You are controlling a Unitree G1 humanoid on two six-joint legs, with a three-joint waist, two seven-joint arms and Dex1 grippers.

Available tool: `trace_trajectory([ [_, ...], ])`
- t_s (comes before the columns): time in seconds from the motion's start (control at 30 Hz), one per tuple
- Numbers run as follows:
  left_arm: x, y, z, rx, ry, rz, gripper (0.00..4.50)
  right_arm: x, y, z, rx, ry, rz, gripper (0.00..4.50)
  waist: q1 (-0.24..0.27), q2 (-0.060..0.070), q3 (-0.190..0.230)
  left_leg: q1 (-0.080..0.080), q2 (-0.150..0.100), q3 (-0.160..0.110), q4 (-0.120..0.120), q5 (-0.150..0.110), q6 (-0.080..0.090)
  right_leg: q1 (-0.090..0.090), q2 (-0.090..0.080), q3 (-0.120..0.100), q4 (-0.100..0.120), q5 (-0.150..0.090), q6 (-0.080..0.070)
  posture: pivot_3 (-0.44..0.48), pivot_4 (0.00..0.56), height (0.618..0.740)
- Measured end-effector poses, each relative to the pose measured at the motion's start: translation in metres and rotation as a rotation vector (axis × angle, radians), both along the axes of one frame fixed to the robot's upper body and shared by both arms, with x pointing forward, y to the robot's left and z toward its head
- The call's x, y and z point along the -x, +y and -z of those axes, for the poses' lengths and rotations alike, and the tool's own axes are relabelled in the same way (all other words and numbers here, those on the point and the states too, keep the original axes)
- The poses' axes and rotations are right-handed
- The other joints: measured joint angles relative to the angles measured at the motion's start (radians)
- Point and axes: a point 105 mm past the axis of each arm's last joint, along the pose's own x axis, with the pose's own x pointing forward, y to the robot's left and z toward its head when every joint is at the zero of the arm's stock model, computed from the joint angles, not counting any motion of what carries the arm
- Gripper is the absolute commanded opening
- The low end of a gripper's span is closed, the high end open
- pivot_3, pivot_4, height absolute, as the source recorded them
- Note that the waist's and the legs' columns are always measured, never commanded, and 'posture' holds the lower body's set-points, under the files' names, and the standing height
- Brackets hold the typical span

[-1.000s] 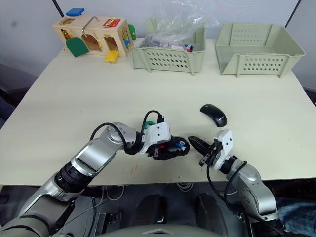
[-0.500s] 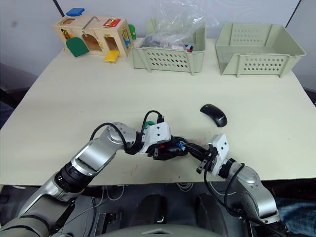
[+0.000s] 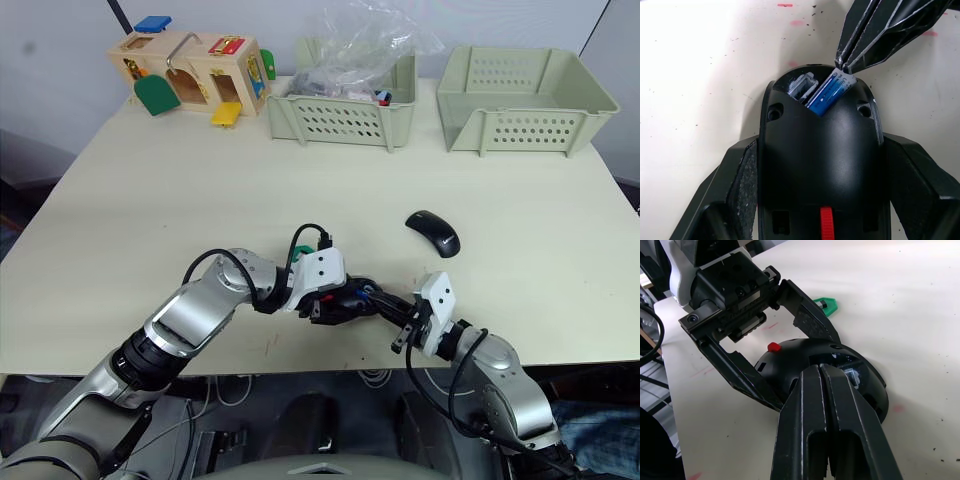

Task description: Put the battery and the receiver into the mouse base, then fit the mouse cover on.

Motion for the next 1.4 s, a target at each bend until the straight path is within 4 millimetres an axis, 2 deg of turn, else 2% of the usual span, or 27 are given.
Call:
trace_trajectory([
  [0.5, 0.000, 0.000, 0.000, 0.001, 0.001, -0.001, 3.00, -0.003, -0.001, 0.005, 0.017, 0.014, 0.007, 0.03, 0.000, 0.000, 0.000, 0.000, 0.000, 0.000, 0.000, 0.000, 0.000, 0.000, 0.000, 0.000, 0.000, 0.000, 0.000, 0.000, 0.150, 0.740],
  [0.87, 0.000, 0.001, 0.001, 0.000, 0.000, -0.007, 3.00, -0.009, 0.003, 0.018, 0.132, 0.005, -0.019, 0.03, 0.000, 0.000, -0.002, 0.001, 0.000, 0.000, 0.000, 0.000, 0.000, 0.001, 0.000, 0.000, 0.000, -0.001, 0.001, 0.000, 0.150, 0.740],
  [1.13, 0.000, 0.001, 0.002, 0.000, 0.001, -0.010, 3.00, -0.013, 0.004, 0.018, 0.159, -0.017, -0.013, 0.03, -0.001, -0.001, -0.006, 0.001, 0.000, 0.000, 0.000, 0.000, 0.000, 0.001, 0.000, 0.000, 0.000, -0.001, 0.001, 0.000, 0.150, 0.740],
  [1.2, 0.001, 0.000, 0.002, 0.005, 0.000, -0.004, 3.00, -0.011, -0.005, 0.011, 0.086, 0.018, 0.009, 0.03, 0.001, 0.000, -0.005, 0.000, 0.000, 0.000, 0.000, 0.000, 0.000, 0.000, 0.000, 0.000, 0.000, 0.000, 0.000, 0.000, 0.150, 0.740],
  [1.3, 0.001, 0.000, 0.002, 0.006, -0.003, -0.002, 3.00, -0.003, -0.026, 0.006, 0.108, 0.048, -0.010, 0.03, 0.001, 0.001, -0.004, 0.000, 0.000, 0.001, 0.000, 0.000, 0.000, 0.000, -0.001, 0.001, -0.001, 0.000, 0.000, 0.000, 0.150, 0.740],
  [1.33, 0.001, 0.001, 0.002, 0.005, -0.004, -0.002, 3.00, 0.002, -0.041, -0.008, 0.125, 0.030, -0.028, 0.53, 0.001, 0.002, -0.003, 0.000, -0.001, 0.001, 0.000, 0.000, 0.000, 0.000, -0.001, 0.001, -0.001, 0.000, 0.000, 0.000, 0.150, 0.740],
  [1.37, 0.000, 0.001, 0.002, 0.005, -0.003, -0.003, 3.00, 0.002, -0.043, -0.010, 0.127, 0.025, -0.029, 0.53, 0.001, 0.002, -0.003, 0.000, 0.000, 0.001, 0.000, 0.000, 0.000, 0.000, -0.001, 0.001, -0.001, 0.000, 0.000, 0.000, 0.150, 0.740],
  [1.4, 0.000, 0.000, 0.002, 0.006, -0.004, -0.001, 3.00, 0.007, -0.052, -0.023, 0.153, -0.004, -0.056, 0.79, 0.001, 0.002, -0.004, 0.000, 0.000, 0.000, 0.000, 0.000, 0.000, 0.000, 0.000, 0.000, -0.001, 0.000, 0.000, 0.000, 0.150, 0.740],
])
